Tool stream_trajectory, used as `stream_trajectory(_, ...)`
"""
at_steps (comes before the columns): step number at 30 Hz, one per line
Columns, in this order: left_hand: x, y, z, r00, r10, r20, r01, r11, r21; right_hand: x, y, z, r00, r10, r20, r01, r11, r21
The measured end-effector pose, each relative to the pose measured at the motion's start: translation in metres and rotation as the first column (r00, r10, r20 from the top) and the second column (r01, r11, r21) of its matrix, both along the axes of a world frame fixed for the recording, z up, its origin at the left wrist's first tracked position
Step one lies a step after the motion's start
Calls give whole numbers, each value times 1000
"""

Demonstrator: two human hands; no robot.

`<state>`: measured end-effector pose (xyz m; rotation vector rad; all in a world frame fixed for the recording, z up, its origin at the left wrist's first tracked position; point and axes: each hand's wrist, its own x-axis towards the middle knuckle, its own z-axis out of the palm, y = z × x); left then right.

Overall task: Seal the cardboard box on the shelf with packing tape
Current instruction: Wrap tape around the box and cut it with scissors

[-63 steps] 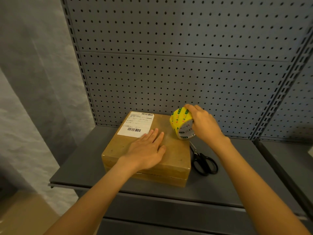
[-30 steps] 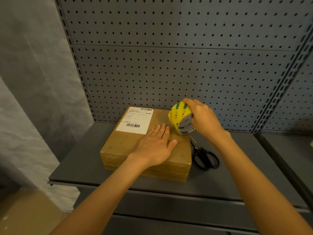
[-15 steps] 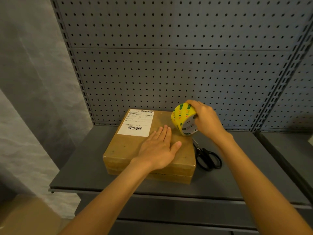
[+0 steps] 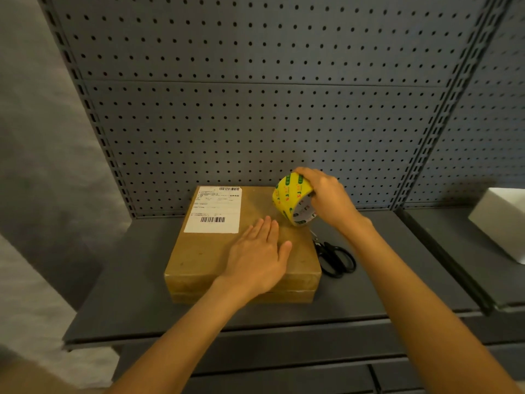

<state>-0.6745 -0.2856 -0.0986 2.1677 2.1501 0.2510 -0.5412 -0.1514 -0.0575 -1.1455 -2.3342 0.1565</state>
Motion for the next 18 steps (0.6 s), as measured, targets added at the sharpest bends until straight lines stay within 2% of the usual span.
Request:
stream_trajectory(7,-2,2,4,999,5,-54,1,995,101,-5,-6,1,999,-29,24,28,999,20)
stream_trajectory(9,-4,4,6,995,-31,-94,43,991,128,-5,-7,2,999,-38,9,38,999,11)
stream_trajectory(11,-12,8,12,994,-87,-63,93,991,101,-5,-7,2,999,-50,-4,50,999,-3)
stream_trajectory(12,-19,12,17,994,-106,7,105,992,63,-5,-7,2,998,-56,-14,56,998,-14)
stream_trajectory(14,-35,21,31,965,-98,242,107,994,-24,-6,-7,2,997,-62,-35,61,998,-34)
stream_trajectory(16,-49,34,42,890,-99,445,113,994,-5,-6,-7,1,997,-67,-44,65,997,-44)
stream_trajectory(18,-58,50,52,813,-120,569,106,993,58,-6,-6,1,995,-81,-50,78,996,-51)
